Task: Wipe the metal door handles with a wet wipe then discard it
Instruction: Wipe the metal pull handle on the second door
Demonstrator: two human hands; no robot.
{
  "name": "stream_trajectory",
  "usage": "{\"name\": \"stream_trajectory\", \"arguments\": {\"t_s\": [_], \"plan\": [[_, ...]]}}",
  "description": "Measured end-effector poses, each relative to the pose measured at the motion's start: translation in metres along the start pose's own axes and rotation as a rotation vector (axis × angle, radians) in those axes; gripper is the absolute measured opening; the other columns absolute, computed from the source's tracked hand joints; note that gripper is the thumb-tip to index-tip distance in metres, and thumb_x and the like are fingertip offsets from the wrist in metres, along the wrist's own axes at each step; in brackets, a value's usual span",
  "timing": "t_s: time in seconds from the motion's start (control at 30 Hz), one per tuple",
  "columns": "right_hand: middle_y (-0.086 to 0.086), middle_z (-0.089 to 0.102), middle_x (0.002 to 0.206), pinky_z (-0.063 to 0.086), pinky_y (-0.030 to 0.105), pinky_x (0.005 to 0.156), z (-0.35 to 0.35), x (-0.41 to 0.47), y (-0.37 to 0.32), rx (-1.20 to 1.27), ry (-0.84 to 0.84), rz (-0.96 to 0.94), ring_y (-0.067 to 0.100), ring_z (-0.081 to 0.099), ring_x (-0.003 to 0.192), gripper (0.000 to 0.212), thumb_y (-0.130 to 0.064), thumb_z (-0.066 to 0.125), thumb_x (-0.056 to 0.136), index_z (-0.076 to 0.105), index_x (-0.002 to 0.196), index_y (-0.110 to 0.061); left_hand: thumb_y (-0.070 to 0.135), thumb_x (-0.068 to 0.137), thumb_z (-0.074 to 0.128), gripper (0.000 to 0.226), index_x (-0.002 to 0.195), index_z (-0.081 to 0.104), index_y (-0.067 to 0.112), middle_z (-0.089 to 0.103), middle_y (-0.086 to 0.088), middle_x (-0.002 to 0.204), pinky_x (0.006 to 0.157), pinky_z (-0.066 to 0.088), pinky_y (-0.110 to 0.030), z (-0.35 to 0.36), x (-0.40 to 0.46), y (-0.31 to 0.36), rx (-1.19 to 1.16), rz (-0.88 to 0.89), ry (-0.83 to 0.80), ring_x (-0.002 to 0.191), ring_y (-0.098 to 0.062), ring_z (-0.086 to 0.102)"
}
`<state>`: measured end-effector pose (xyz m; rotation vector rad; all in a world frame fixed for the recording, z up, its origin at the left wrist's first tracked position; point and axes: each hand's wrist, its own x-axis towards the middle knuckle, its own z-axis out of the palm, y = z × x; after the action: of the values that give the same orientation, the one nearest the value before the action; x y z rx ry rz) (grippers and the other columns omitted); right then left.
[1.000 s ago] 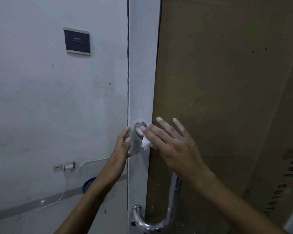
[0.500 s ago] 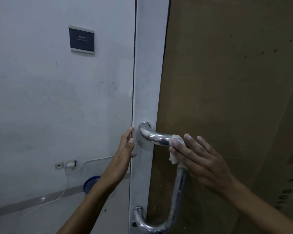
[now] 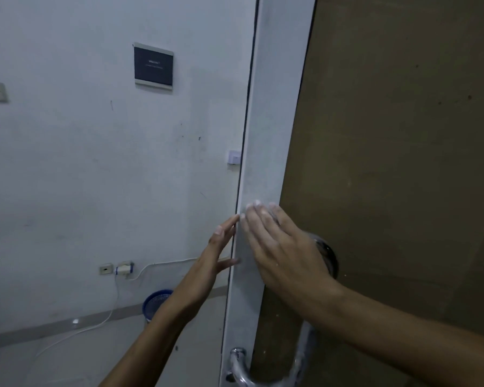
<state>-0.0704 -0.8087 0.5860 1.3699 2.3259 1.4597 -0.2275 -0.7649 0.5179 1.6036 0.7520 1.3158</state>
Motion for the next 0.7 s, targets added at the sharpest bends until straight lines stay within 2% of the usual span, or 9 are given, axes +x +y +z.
{"name": "stream_trajectory", "arguments": {"t_s": [0.2,0.27,0.3,0.37,0.43,0.5,0.57,0.63,0.7], "plan": [[0.022,0.054,0.131,0.033,0.041,0.111,-0.018,0.020,-0.005,0.288,-0.212,0.241,0.032,0.055,0.119,0.052,-0.027,0.044,0.101,0.034,0.141,0.004,0.059,0.084,0.020,0.063,0.144,0.030,0.041,0.033,0.032,0.139,0.084,0.050,-0.011,0.004,0.000,0.004,0.027,-0.026,0.013,0.125,0.014,0.038],[0.011,0.059,0.117,0.040,0.037,0.089,-0.025,0.028,0.000,0.408,-0.177,0.294,0.027,0.060,0.104,0.035,-0.021,0.043,0.100,0.047,0.130,-0.005,0.057,0.084,0.020,0.065,0.146,0.030,0.038,0.033,0.024,0.145,0.084,0.050,-0.013,0.007,0.000,0.008,0.018,-0.024,0.019,0.129,0.007,0.036],[0.007,0.057,0.110,0.036,0.036,0.077,-0.027,0.030,0.004,0.442,-0.181,0.293,0.026,0.060,0.099,0.029,-0.016,0.043,0.098,0.052,0.125,-0.011,0.056,0.084,0.020,0.067,0.147,0.030,0.036,0.032,0.021,0.148,0.085,0.051,-0.014,0.008,0.000,0.010,0.014,-0.020,0.022,0.132,0.004,0.034],[0.004,0.053,0.100,0.028,0.034,0.069,-0.030,0.035,0.017,0.542,-0.260,0.283,0.027,0.057,0.092,0.024,-0.011,0.044,0.095,0.056,0.116,-0.018,0.064,0.081,0.025,0.074,0.148,0.029,0.031,0.030,0.017,0.150,0.085,0.052,-0.015,0.010,0.000,0.013,-0.004,-0.018,0.024,0.137,-0.001,0.032],[0.003,0.048,0.086,0.027,0.031,0.062,-0.028,0.037,0.035,0.678,-0.335,0.261,0.023,0.049,0.075,0.015,-0.017,0.041,0.100,0.056,0.097,-0.017,0.081,0.072,0.035,0.094,0.149,0.028,0.028,0.031,0.017,0.147,0.085,0.052,-0.017,0.011,0.000,0.013,-0.018,-0.022,0.033,0.137,-0.003,0.032],[0.004,0.048,0.073,0.030,0.032,0.055,-0.023,0.038,0.055,0.884,-0.433,0.203,0.017,0.044,0.061,0.036,-0.028,0.035,0.104,0.052,0.077,-0.011,0.076,0.084,0.032,0.078,0.148,0.027,0.031,0.030,0.017,0.148,0.086,0.052,-0.017,0.012,0.000,0.008,-0.009,-0.019,0.051,0.137,-0.003,0.033],[0.000,0.055,0.063,0.036,0.028,0.058,-0.016,0.034,0.075,1.144,-0.535,0.174,0.011,0.047,0.054,0.051,-0.036,0.033,0.105,0.060,0.068,-0.013,0.058,0.094,0.024,0.055,0.145,0.028,0.039,0.029,0.016,0.151,0.085,0.052,-0.015,0.012,0.000,0.004,-0.003,-0.009,0.059,0.132,0.003,0.037],[-0.010,0.060,0.058,0.041,0.022,0.061,-0.005,0.025,0.089,1.307,-0.630,0.141,0.005,0.050,0.053,0.057,-0.042,0.034,0.105,0.064,0.063,-0.019,0.059,0.096,0.024,0.050,0.143,0.030,0.042,0.029,0.018,0.150,0.083,0.053,-0.015,0.011,0.001,-0.001,-0.009,-0.013,0.059,0.123,0.011,0.040],[-0.007,0.072,0.081,0.049,0.026,0.081,0.008,0.018,0.097,1.348,-0.690,0.135,0.007,0.060,0.074,0.052,-0.049,0.035,0.102,0.072,0.082,-0.019,0.062,0.092,0.024,0.056,0.144,0.030,0.042,0.031,0.022,0.148,0.085,0.053,-0.018,0.009,0.002,-0.003,-0.001,-0.014,0.057,0.124,0.013,0.039]]}}
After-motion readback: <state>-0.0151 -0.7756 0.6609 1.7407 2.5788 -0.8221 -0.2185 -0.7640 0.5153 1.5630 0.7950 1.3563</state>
